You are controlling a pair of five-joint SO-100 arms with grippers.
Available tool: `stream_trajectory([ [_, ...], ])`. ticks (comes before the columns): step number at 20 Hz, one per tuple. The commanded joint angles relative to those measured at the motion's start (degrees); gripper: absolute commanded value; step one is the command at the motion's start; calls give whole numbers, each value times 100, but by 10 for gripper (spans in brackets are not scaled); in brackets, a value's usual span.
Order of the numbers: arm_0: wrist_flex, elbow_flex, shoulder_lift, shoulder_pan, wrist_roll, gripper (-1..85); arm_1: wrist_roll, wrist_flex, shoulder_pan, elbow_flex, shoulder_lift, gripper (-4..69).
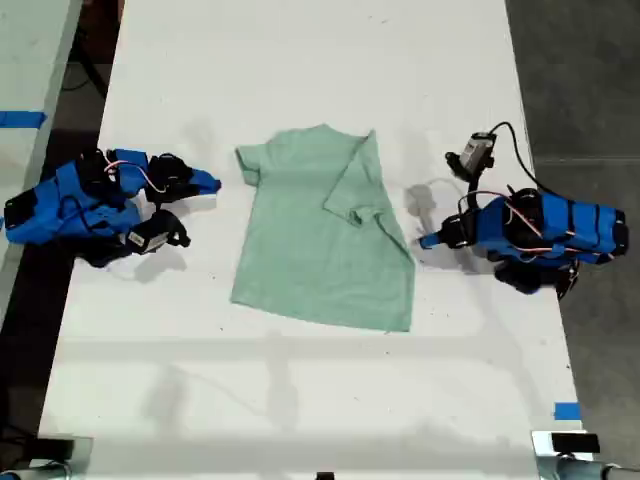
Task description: Fold t shirt
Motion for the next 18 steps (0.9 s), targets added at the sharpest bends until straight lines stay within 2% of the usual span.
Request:
stream_trajectory([
  [1,387,-4553,-4474,-237,1230,-1,202,-26,-9,343,62,10],
  [4,1749,-7998,-8104,-976,2162,141,193,-26,-18,343,62,10],
  [5,2013,-8648,-8824,-1283,2452,178,202,-26,-53,343,62,10],
  [8,1969,-9633,-9984,-1828,3085,204,202,-26,-88,343,62,10],
  [11,2188,-10898,-11329,-1916,3410,204,176,-26,-70,343,62,10],
  [15,2206,-11101,-12524,-1978,3340,165,202,-26,-132,343,62,9],
  [18,2206,-10652,-12208,-2030,3050,161,185,-26,-132,343,62,9],
])
